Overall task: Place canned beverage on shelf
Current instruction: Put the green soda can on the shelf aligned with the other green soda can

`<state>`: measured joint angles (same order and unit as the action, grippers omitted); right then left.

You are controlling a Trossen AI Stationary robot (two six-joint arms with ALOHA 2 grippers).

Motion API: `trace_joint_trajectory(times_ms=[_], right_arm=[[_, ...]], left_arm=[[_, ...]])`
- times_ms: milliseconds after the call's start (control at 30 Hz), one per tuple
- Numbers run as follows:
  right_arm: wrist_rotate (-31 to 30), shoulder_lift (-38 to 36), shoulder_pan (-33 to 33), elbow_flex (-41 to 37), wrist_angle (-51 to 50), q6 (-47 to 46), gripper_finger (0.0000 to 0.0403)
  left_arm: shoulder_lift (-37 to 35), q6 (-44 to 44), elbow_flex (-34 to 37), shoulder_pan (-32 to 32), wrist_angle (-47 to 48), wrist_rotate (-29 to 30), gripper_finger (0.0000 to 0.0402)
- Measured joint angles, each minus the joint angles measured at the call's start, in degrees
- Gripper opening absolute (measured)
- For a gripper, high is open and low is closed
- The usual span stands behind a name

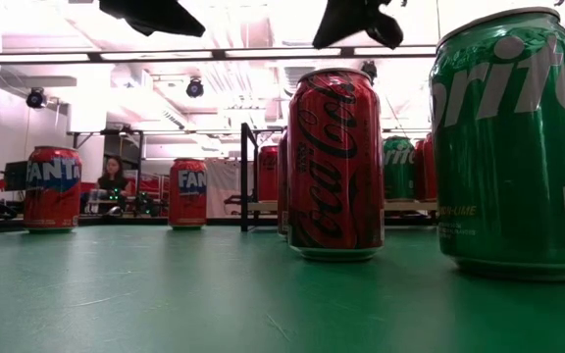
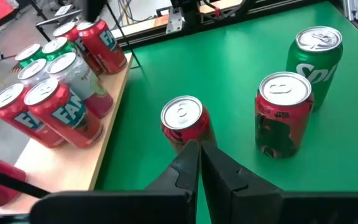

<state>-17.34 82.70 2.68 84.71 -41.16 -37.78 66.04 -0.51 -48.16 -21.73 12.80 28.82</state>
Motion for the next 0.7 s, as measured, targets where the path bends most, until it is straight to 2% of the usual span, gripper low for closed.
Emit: trace_joint_trajectory(times_ms=[567,700], right_arm=[[20.0,0.9,13.5,0.0,-0.8,-16.6,0.0009],[21.0,0.9,16.2,0.0,-2.6,-20.2,0.0009]], left_arm=[[1.9,1.3,-0.1,-0.9,-1.2,0.0,0.0001],[1.9,1.3,-0.5,-1.4,-1.4,0.0,0.0001]])
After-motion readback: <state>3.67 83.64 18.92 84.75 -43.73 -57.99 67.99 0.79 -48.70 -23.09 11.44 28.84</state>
